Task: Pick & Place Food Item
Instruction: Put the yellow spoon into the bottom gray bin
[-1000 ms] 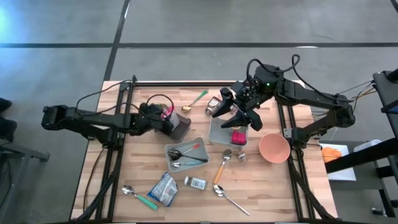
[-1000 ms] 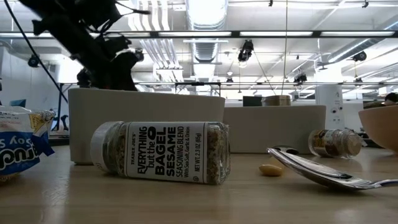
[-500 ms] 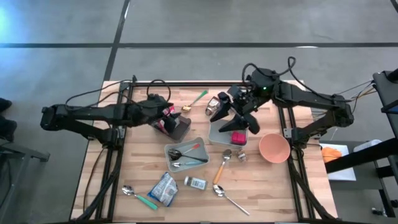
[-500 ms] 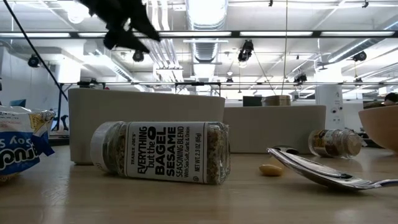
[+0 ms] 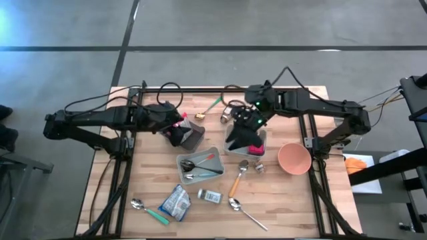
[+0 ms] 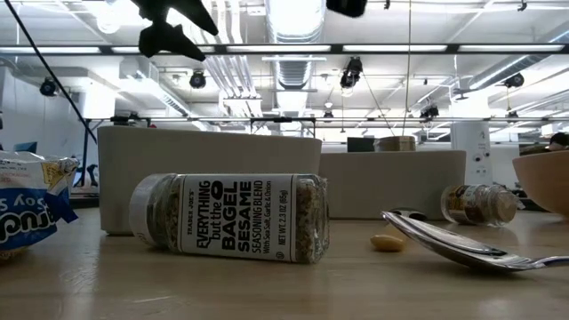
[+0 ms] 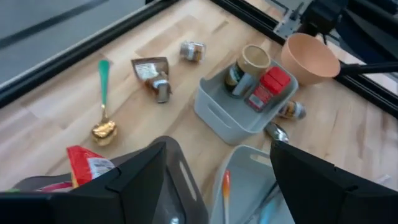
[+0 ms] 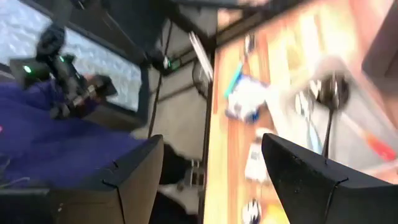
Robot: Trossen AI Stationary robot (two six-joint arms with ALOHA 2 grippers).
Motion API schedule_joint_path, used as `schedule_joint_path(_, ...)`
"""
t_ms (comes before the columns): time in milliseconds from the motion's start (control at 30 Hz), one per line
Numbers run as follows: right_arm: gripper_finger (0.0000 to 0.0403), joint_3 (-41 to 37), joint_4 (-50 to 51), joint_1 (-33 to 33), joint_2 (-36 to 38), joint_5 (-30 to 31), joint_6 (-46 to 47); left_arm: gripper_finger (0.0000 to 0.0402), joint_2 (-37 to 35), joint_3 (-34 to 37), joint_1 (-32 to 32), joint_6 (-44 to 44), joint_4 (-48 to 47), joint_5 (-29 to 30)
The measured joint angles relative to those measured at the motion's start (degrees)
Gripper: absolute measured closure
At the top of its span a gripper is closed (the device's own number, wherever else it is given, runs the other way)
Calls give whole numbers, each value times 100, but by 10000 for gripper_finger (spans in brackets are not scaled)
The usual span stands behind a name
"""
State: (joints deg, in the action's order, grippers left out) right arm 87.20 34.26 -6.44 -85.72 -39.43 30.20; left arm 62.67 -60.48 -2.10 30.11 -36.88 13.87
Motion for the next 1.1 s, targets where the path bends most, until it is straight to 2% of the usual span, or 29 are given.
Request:
schedule_joint_path(200,134,0,451,104,-177,-29,-223,109,-2,6,73,15,1,-24)
schedule_joint_path(300,134,0,486,203,-216,279,-56,109,-4,7,71,51,-11,-24)
schedule_joint_path(533,134,0,813,743,-140,2299,1205,109,-7,12,100,599,-225,-246)
schedule_joint_path(767,134,-27,886,1209,-150,3921,2724,109,-52,14,211,559,-359,-492)
schedule_joint_path(1100,134,-959,698,1703,-157,5087,5207,109,-688,86,239,-537,-374,-492)
